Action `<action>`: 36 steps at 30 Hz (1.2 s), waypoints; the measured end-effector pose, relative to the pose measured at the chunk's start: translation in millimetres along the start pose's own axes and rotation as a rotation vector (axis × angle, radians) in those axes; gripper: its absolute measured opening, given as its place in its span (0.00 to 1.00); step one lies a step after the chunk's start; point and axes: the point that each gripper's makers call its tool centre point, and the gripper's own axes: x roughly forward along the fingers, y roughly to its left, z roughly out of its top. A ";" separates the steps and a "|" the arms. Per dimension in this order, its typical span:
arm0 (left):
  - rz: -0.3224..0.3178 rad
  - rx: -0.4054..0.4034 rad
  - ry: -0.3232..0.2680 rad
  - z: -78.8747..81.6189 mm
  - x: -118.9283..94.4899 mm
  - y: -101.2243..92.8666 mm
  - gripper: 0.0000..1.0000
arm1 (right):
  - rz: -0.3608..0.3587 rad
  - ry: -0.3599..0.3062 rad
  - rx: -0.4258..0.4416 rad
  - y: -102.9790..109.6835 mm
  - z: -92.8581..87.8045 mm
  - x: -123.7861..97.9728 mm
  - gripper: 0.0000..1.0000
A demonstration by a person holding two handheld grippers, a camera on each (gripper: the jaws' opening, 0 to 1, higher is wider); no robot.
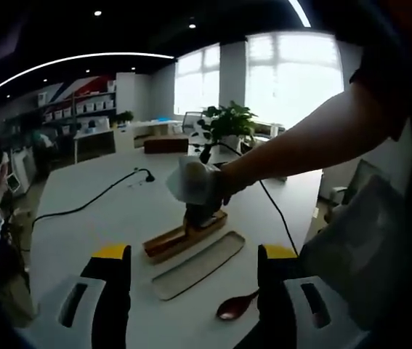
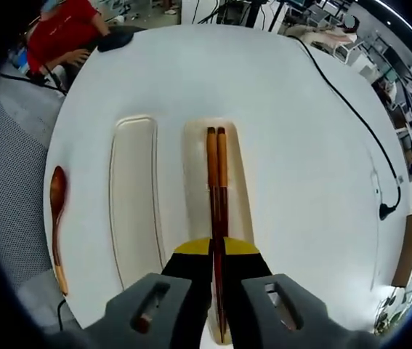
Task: Arrange the utensils inside the cutlery case until each visible utensil rests in its matching compartment.
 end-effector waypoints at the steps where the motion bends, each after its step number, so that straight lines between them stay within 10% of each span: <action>1: 0.000 -0.002 0.000 -0.1 0.1 0.0 0.73 | 0.003 0.000 0.000 -0.6 0.0 0.5 0.00; 36: 0.011 0.016 -0.003 2.2 -1.6 0.2 0.74 | -0.155 -0.176 0.229 -9.8 -1.6 -42.2 0.15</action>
